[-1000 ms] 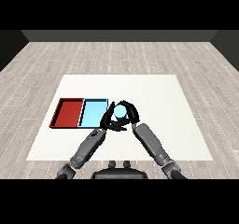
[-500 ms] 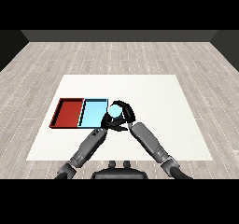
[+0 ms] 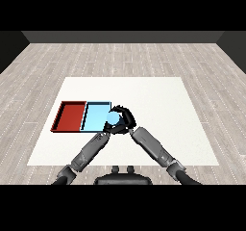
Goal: Pick the blue can and put it in the blue box
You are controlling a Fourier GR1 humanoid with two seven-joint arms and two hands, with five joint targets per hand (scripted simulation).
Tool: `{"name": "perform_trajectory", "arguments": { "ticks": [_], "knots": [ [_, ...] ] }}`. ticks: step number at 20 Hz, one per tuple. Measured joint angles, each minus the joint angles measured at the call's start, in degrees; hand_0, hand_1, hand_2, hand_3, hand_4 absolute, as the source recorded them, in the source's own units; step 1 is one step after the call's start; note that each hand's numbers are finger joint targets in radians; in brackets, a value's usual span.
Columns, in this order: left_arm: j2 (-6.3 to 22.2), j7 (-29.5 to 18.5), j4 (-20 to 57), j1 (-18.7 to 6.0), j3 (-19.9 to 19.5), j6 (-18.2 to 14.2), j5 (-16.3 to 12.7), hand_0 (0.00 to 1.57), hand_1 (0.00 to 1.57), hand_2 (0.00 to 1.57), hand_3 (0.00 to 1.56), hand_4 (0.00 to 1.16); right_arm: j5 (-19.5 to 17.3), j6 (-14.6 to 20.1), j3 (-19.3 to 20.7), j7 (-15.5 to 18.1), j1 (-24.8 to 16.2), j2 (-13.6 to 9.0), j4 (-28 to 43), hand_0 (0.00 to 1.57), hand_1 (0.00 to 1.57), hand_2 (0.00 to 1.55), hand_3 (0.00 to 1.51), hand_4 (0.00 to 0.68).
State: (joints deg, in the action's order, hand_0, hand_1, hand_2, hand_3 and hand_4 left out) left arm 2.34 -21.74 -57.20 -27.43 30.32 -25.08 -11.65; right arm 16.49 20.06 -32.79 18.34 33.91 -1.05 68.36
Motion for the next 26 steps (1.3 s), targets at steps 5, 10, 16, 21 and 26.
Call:
{"name": "perform_trajectory", "arguments": {
  "ticks": [5,10,16,21,26],
  "knots": [
    [0.8,0.4,1.2,-0.7,0.7,-2.3,2.8,0.45,0.45,0.65,0.35,0.72,0.4,2.1,-2.5,1.0,0.2,-0.6,0.1,1.45,1.45,1.45,1.40,0.598],
    [0.0,-1.9,0.9,0.4,0.7,-3.8,-0.6,0.77,0.77,0.82,0.68,0.67,0.4,0.4,-2.5,1.8,-0.8,-0.5,0.6,1.44,1.44,1.45,1.39,0.606],
    [0.0,-2.9,-0.2,1.2,1.4,-5.0,-2.7,0.91,0.91,0.94,0.83,0.65,1.0,0.9,-3.1,0.7,-1.1,-0.7,1.9,1.44,1.44,1.45,1.39,0.583],
    [-0.9,-2.0,0.0,1.2,0.2,-2.8,-6.5,1.42,1.42,1.35,1.00,0.68,2.4,-0.5,-1.0,-0.1,-1.3,-0.5,2.4,1.27,1.27,1.37,1.33,0.415],
    [-1.4,-2.2,1.0,0.7,-0.4,-2.2,-7.8,1.57,1.57,1.52,1.45,1.10,4.7,-3.0,1.3,-0.5,-1.7,0.1,2.0,0.00,0.00,0.00,0.00,0.000]
  ]
}}
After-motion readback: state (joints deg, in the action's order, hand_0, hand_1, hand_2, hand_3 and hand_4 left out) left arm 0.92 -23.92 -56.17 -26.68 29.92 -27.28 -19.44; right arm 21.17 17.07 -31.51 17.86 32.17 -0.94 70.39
